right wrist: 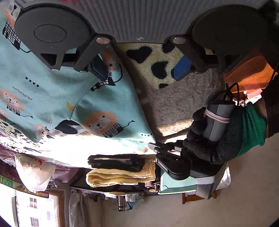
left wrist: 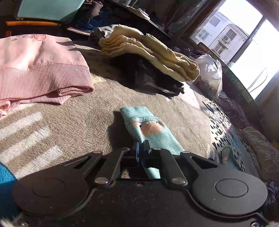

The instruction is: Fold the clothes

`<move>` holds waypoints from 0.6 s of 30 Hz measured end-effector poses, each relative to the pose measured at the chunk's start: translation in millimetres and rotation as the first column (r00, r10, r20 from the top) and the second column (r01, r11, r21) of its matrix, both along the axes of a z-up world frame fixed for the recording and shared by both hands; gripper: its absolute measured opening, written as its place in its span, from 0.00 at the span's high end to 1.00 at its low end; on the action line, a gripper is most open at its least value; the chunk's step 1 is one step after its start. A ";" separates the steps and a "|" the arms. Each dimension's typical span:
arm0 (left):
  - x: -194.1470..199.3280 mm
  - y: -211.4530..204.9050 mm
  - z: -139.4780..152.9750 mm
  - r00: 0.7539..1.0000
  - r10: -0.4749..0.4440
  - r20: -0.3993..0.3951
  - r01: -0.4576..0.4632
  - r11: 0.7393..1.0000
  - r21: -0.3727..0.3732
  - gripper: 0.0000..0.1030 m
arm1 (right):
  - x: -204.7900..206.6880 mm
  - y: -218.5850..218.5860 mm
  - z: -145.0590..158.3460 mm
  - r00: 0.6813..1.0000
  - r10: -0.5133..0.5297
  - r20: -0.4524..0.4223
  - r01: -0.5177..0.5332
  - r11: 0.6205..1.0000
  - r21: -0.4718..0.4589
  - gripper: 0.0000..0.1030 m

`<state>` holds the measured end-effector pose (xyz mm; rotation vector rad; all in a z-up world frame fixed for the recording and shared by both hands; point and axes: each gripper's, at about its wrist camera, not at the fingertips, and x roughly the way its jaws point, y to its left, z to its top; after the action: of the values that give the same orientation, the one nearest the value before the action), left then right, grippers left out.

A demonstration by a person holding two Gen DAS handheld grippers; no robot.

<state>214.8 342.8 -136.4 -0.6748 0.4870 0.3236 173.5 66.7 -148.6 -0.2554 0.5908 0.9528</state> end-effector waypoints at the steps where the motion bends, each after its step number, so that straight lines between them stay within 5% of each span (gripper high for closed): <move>1: 2.1 1.6 -2.8 1.000 -0.002 -0.029 0.002 1.000 0.009 0.96 | -3.3 -2.4 1.0 1.000 0.002 0.012 -0.002 1.000 -0.001 0.20; 5: -3.1 15.9 -5.4 0.999 0.027 -0.038 -0.029 0.998 -0.056 0.87 | -14.3 -11.2 5.3 0.998 -0.006 0.065 0.004 1.000 0.030 0.21; 7: -13.4 10.3 11.0 0.995 0.098 0.004 -0.098 0.995 0.036 0.71 | -11.4 -5.9 0.0 0.999 -0.019 0.042 0.018 0.999 0.033 0.19; 8: -18.4 7.5 19.1 0.991 0.128 0.029 -0.130 0.988 0.079 0.71 | -9.8 -2.6 -3.2 0.999 -0.020 0.029 0.019 0.999 0.028 0.13; 10: -18.1 1.6 25.4 0.994 0.027 0.108 -0.031 0.999 0.035 0.71 | -8.2 6.0 -6.4 0.999 0.008 0.035 -0.008 1.000 -0.002 0.04; 12: -1.3 -14.5 22.6 0.973 -0.172 0.153 0.176 0.984 -0.012 0.71 | -6.5 6.9 -6.5 1.000 0.013 0.028 -0.013 1.000 -0.005 0.03; 13: 8.3 -27.7 20.8 0.951 -0.276 0.138 0.278 0.961 0.011 0.71 | -6.0 5.5 -7.0 1.000 0.013 0.022 -0.013 1.000 0.002 0.02; 15: 31.1 -64.1 13.2 0.861 -0.500 0.088 0.496 0.866 0.062 0.71 | -8.3 3.0 -8.9 1.000 0.010 0.028 -0.011 1.000 0.012 0.02; 16: 40.0 -75.2 6.9 0.837 -0.545 0.056 0.542 0.838 0.056 0.69 | -9.9 2.1 -9.9 0.999 0.009 0.033 -0.010 1.000 0.016 0.02; 18: 60.0 -85.1 -11.4 0.848 -0.529 -0.037 0.530 0.848 0.015 0.70 | -11.6 1.1 -11.4 0.999 0.007 0.043 -0.008 1.000 0.021 0.02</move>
<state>274.8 257.7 -147.8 -0.4849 0.6773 -0.1859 162.0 67.8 -160.0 -0.2586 0.5410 0.9580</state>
